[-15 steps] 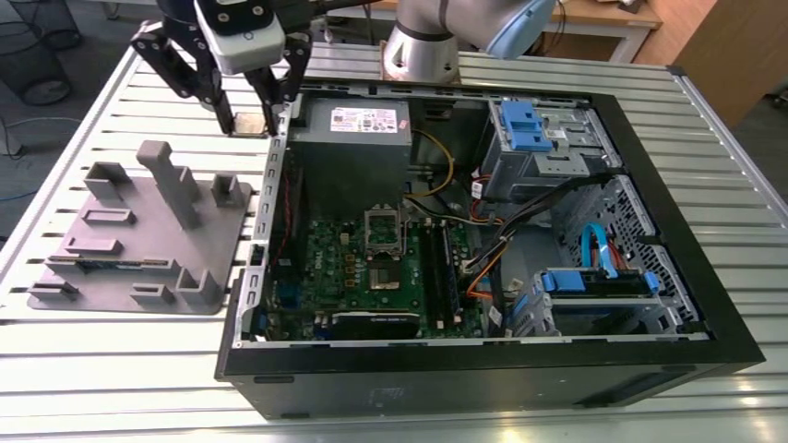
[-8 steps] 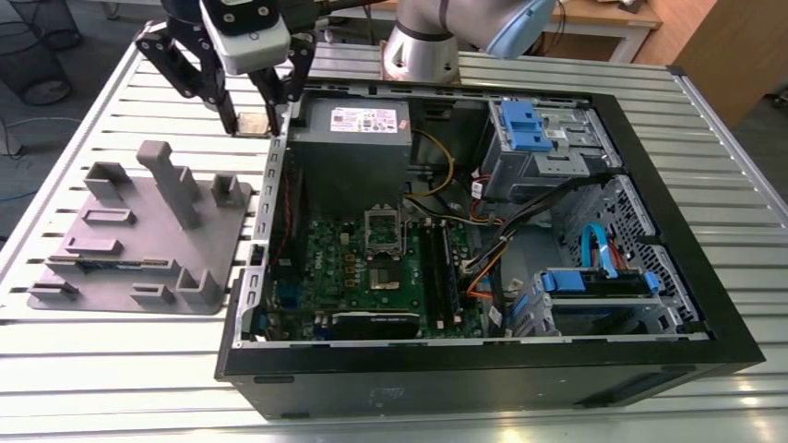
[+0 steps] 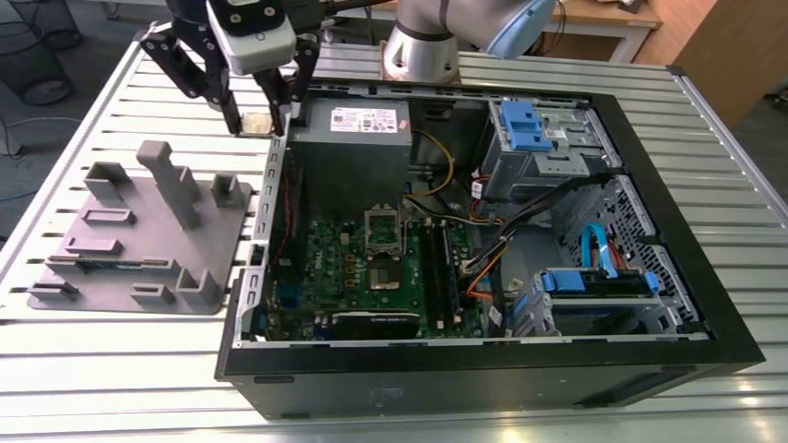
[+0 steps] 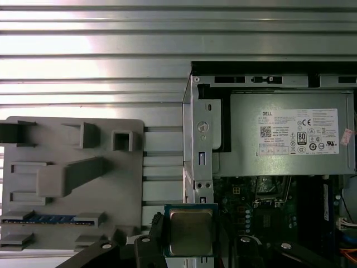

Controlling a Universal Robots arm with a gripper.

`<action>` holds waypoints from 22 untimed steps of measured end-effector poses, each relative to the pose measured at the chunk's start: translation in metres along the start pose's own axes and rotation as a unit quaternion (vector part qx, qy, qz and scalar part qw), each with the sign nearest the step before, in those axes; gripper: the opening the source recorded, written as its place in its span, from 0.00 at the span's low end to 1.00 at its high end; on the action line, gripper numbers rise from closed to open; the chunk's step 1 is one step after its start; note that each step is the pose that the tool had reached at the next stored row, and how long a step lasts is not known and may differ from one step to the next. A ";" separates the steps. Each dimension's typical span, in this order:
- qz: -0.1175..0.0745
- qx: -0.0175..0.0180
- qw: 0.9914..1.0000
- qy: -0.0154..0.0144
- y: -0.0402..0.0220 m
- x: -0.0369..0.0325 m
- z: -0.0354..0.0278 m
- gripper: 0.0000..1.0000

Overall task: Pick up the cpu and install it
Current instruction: 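Pick up the cpu and move it towards the insertion slot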

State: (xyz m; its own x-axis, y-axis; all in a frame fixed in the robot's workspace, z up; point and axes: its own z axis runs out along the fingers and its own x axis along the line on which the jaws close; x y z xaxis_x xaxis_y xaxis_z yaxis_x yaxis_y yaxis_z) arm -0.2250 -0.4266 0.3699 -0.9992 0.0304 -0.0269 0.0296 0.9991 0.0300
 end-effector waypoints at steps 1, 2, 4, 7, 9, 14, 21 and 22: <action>0.000 0.000 1.000 0.000 0.0000 -0.0005 0.0000 0.47; 0.000 0.000 1.000 0.000 0.0000 -0.0009 0.0000 0.47; 0.000 0.000 1.000 0.000 0.0001 -0.0018 0.0000 0.47; 0.000 0.000 1.000 0.000 0.0001 -0.0031 0.0001 0.47; 0.000 0.000 1.000 0.000 0.0001 -0.0040 0.0001 0.47; 0.000 0.000 1.000 0.000 0.0002 -0.0062 0.0002 0.47; 0.000 0.000 1.000 0.000 0.0003 -0.0094 0.0002 0.47; 0.000 0.000 1.000 0.000 0.0003 -0.0098 0.0003 0.47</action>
State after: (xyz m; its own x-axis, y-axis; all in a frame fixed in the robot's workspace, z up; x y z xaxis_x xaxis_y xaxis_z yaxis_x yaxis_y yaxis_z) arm -0.2152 -0.4266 0.3699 -0.9992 0.0304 -0.0268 0.0296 0.9991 0.0300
